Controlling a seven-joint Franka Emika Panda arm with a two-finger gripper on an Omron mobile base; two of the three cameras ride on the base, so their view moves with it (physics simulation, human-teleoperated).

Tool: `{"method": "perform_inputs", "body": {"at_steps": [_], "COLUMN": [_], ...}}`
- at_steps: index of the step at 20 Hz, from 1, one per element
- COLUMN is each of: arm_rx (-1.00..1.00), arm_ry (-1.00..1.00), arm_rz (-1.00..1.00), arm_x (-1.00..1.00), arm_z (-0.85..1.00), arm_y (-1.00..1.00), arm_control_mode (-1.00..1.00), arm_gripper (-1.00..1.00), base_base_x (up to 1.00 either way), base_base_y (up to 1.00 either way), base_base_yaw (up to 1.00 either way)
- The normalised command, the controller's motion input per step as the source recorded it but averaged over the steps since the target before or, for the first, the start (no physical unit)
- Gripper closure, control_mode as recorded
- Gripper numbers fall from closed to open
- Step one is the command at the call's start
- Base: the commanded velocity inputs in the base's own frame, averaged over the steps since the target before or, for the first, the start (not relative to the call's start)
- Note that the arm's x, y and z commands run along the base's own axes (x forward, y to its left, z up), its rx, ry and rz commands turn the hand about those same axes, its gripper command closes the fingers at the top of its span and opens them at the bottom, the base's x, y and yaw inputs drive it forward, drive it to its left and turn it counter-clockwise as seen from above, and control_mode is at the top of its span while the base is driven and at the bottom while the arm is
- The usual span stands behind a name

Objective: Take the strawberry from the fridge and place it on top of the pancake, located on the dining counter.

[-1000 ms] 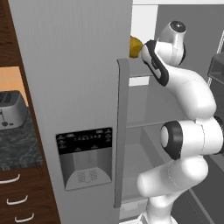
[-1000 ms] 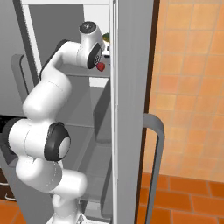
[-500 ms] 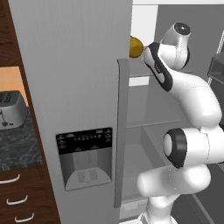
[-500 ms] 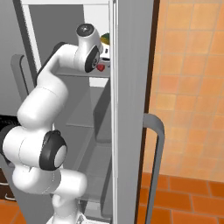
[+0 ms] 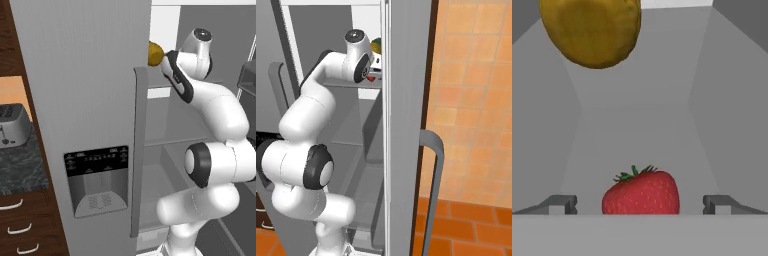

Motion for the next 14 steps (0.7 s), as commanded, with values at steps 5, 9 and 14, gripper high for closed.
{"method": "perform_inputs", "body": {"at_steps": [5, 9, 14], "arm_rx": [0.0, 0.0, 0.0], "arm_ry": [0.01, 0.01, -0.04], "arm_rz": [0.0, 0.0, 0.0], "arm_x": [0.09, 0.03, 0.04], "arm_z": [-0.33, -0.25, -0.01], "arm_y": [0.0, 0.04, 0.05], "arm_control_mode": [-1.0, -1.0, -1.0], "arm_gripper": [-1.0, 1.0, 1.0], "base_base_x": [0.0, 0.0, 0.0], "base_base_y": [0.0, 0.0, 0.0], "base_base_yaw": [0.0, 0.0, 0.0]}}
